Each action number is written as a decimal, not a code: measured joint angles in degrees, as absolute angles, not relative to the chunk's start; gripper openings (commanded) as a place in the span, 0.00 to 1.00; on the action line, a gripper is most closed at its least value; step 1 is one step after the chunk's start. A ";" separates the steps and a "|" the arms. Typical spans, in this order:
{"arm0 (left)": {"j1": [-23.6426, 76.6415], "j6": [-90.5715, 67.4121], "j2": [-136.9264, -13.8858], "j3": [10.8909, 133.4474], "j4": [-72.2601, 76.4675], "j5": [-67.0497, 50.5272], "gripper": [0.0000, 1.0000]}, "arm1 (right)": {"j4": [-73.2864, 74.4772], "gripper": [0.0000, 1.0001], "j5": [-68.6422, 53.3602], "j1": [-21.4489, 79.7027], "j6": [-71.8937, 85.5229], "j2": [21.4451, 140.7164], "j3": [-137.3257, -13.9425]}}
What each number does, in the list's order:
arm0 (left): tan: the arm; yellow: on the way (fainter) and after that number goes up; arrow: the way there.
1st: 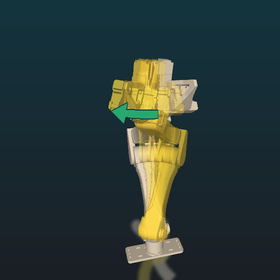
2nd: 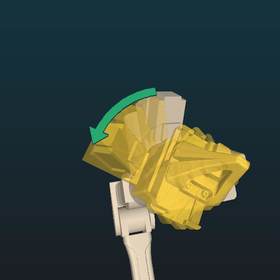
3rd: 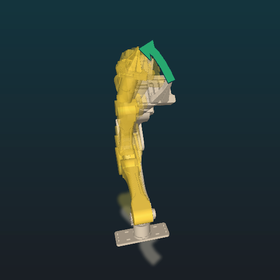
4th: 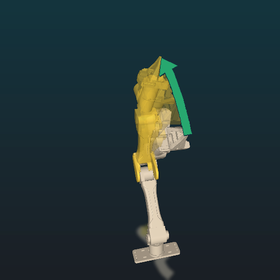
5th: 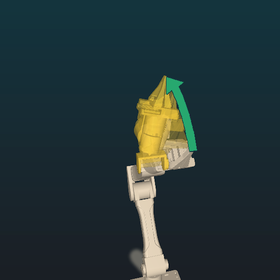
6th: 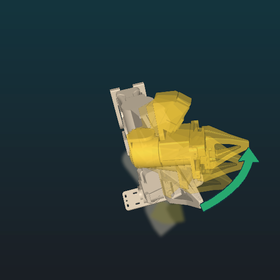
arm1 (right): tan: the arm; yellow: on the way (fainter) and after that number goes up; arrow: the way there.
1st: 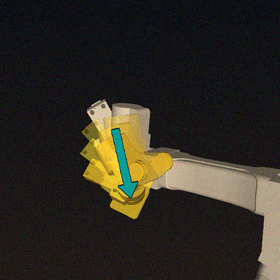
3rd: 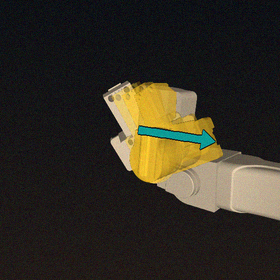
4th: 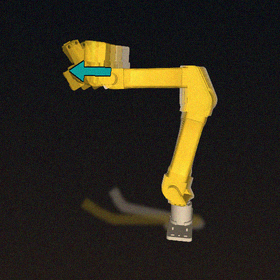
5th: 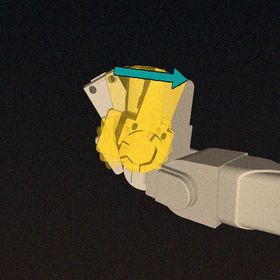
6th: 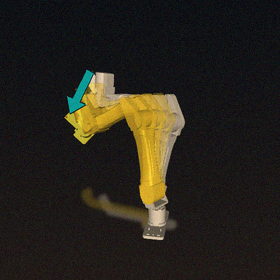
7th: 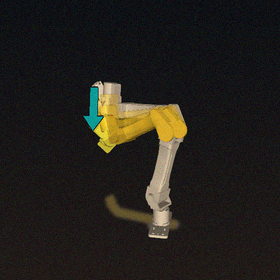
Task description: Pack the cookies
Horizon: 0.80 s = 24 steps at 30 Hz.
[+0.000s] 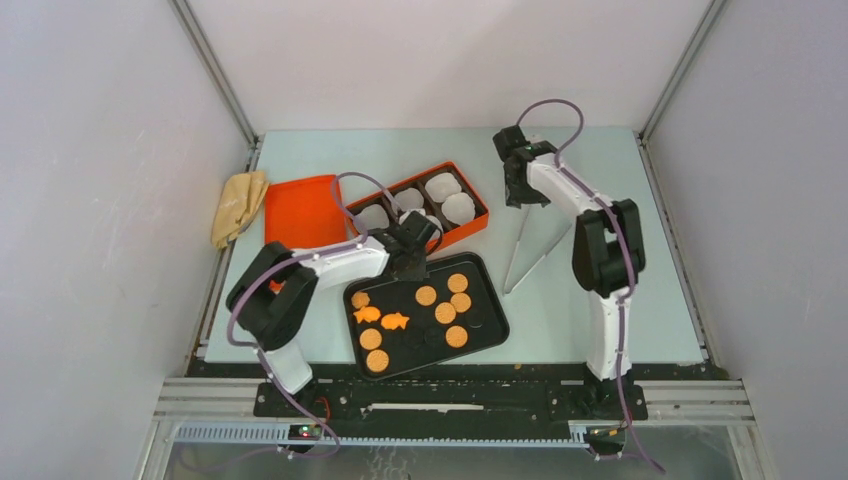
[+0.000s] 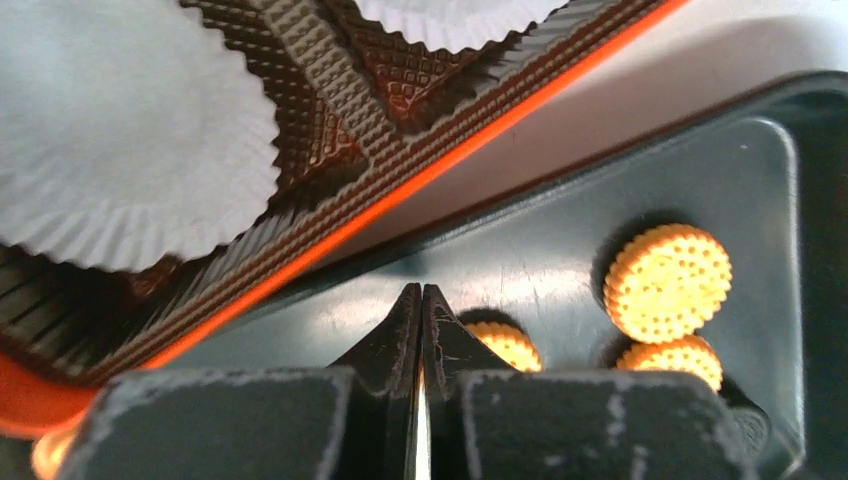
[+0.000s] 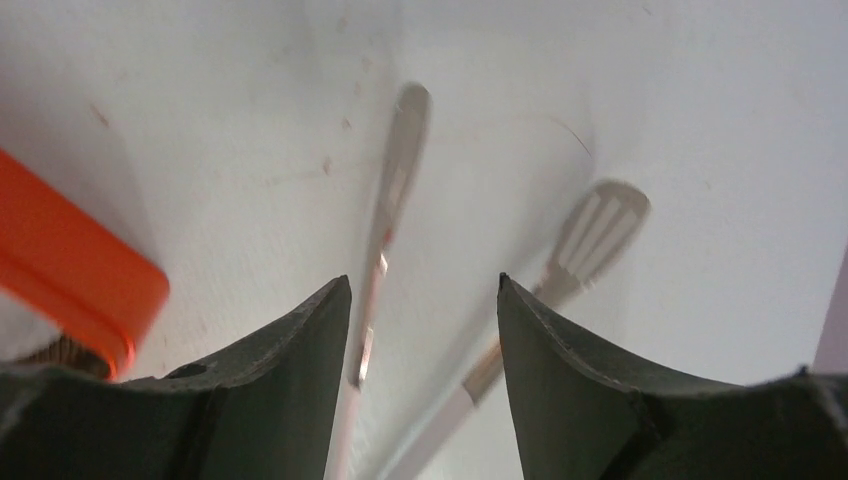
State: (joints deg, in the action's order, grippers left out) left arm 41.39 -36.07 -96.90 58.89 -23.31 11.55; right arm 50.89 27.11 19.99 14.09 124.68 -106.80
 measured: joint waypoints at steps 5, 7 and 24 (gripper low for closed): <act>41.39 -36.07 -102.76 62.41 -22.39 11.27 0.04 | 49.52 0.66 26.24 20.12 19.68 108.84 -93.80; 41.41 -36.05 -104.31 64.47 -22.31 10.85 0.04 | 48.10 0.66 24.84 20.14 21.69 102.26 -88.40; 35.00 -35.53 -109.91 72.01 -22.04 10.09 0.03 | 46.17 0.68 14.41 20.71 32.12 91.57 -67.44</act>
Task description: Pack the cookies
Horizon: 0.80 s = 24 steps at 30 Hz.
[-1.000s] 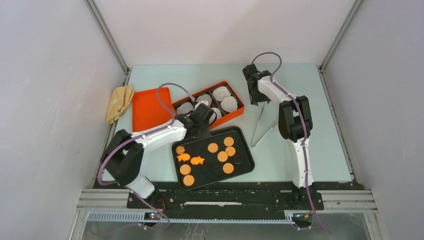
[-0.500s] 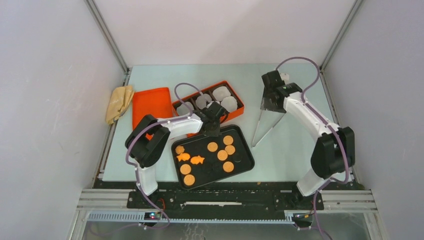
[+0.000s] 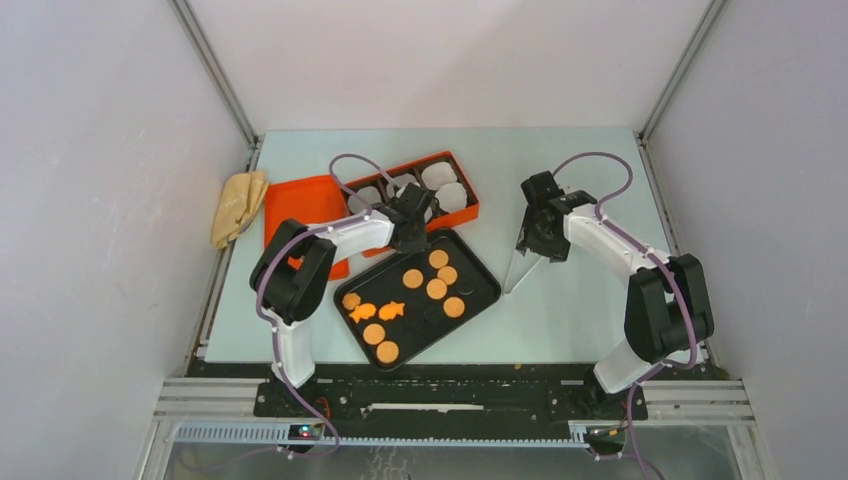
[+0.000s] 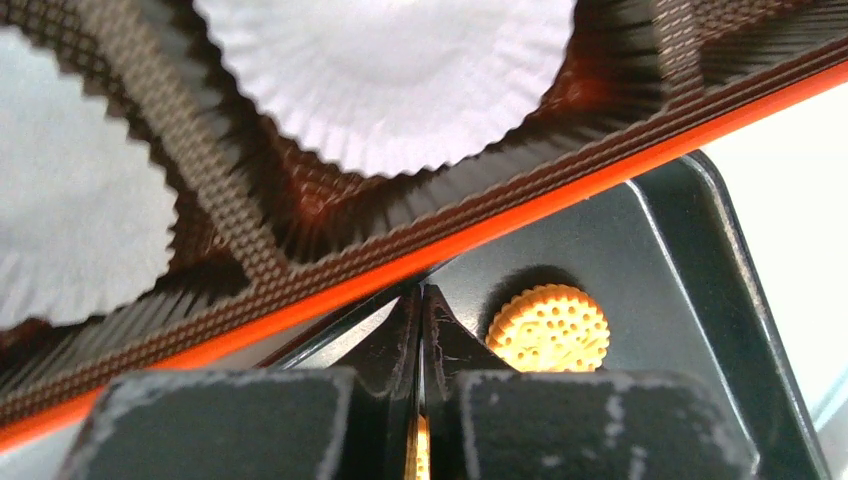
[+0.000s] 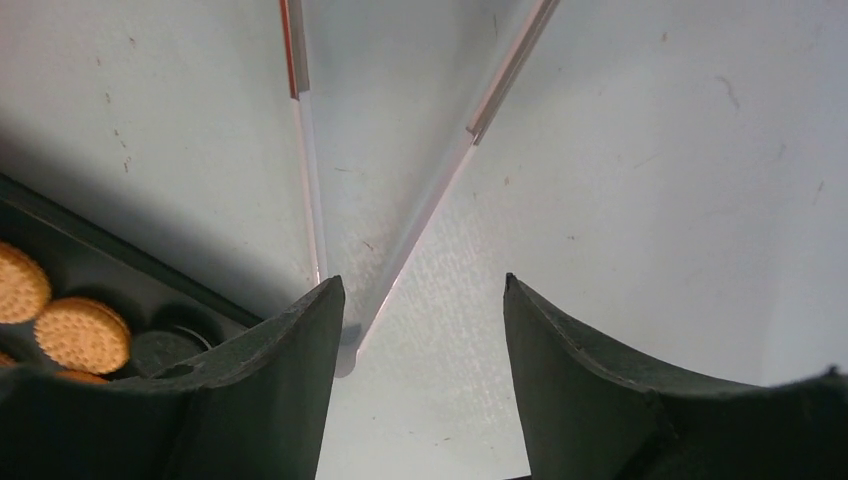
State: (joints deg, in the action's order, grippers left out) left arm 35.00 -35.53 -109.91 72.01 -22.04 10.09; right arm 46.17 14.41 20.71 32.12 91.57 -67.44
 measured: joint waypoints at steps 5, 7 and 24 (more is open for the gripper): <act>31.88 -34.04 -110.54 72.03 -21.26 10.20 0.03 | 44.84 0.68 11.64 20.69 34.65 91.53 -63.61; 31.33 -33.65 -110.59 72.01 -20.80 9.78 0.03 | 44.62 0.68 10.11 20.71 35.53 91.98 -62.19; 33.28 -34.70 -102.56 62.94 -14.72 2.74 0.03 | 43.72 0.65 4.91 13.04 36.38 105.06 -67.16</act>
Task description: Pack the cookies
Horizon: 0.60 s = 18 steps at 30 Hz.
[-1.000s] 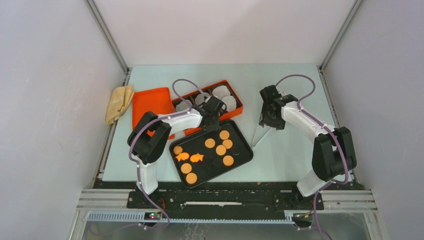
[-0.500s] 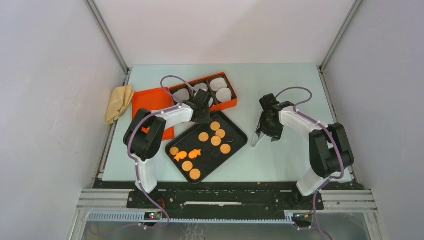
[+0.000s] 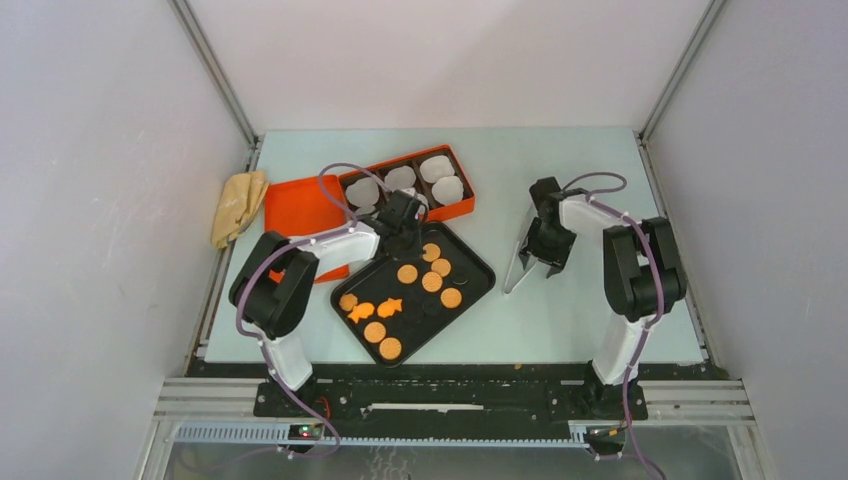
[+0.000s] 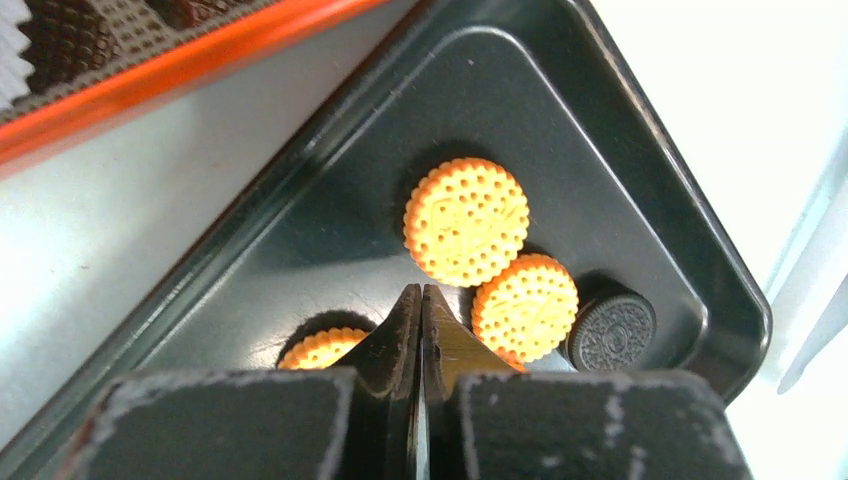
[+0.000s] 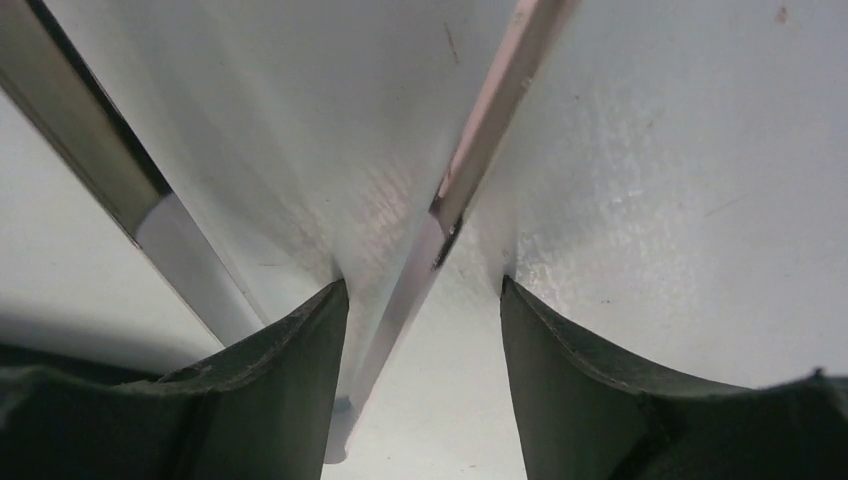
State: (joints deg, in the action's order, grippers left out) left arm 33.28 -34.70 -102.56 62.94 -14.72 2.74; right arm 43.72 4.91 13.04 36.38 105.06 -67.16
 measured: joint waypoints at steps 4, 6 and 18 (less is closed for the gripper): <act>34.33 -34.94 -100.42 61.58 -14.85 2.57 0.03 | 48.03 0.65 5.63 13.04 33.82 108.97 -72.77; 34.50 -35.05 -99.07 61.14 -14.92 2.59 0.03 | 49.89 0.66 7.66 13.26 32.42 110.98 -76.09; 34.65 -35.14 -95.61 59.44 -15.29 2.79 0.03 | 56.58 0.66 18.61 13.96 25.30 126.21 -102.94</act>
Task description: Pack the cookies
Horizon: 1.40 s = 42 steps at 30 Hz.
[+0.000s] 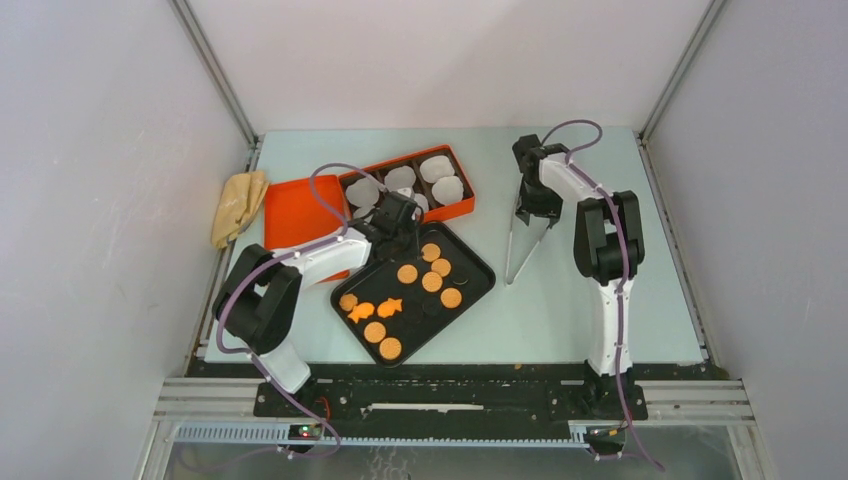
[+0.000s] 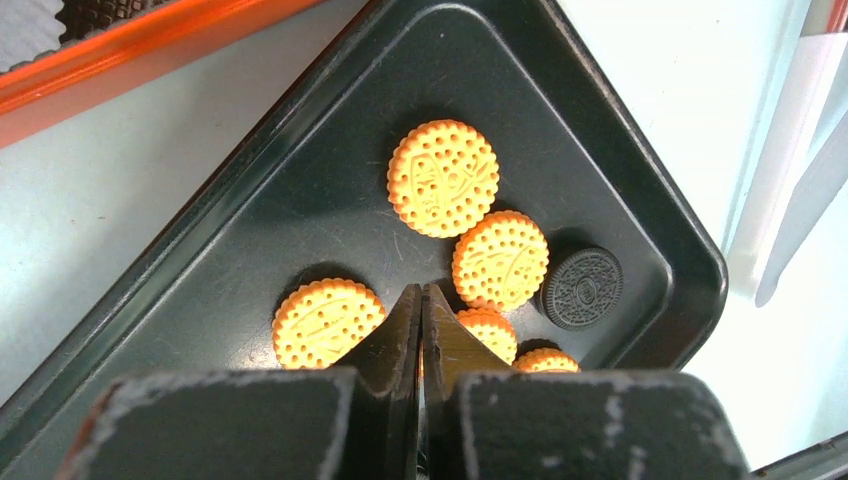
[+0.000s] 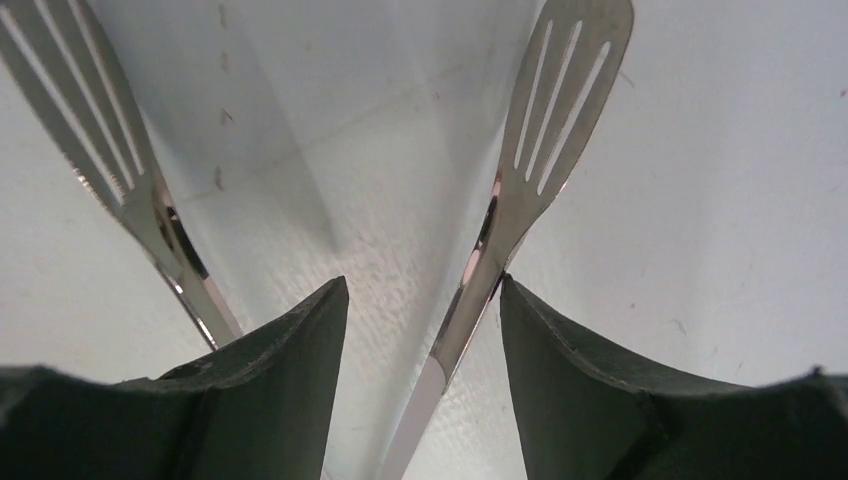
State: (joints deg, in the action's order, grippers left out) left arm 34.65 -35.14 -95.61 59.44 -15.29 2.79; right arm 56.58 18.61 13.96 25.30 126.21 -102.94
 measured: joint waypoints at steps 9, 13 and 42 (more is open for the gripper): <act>34.65 -35.16 -95.61 58.83 -15.53 2.76 0.02 | 52.47 0.67 16.97 13.93 24.16 124.36 -102.13; 34.65 -35.16 -95.61 58.83 -15.55 2.74 0.02 | 48.95 0.74 14.52 13.63 23.97 120.11 -97.73; 35.51 -34.00 -76.25 55.27 -21.37 5.41 0.04 | 47.00 0.96 9.58 19.88 36.38 112.71 -80.84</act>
State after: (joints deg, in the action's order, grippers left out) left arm 35.51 -34.00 -76.25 55.27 -21.37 5.41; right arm 47.00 9.58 19.88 36.38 112.71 -80.84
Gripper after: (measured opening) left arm 0.038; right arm 0.979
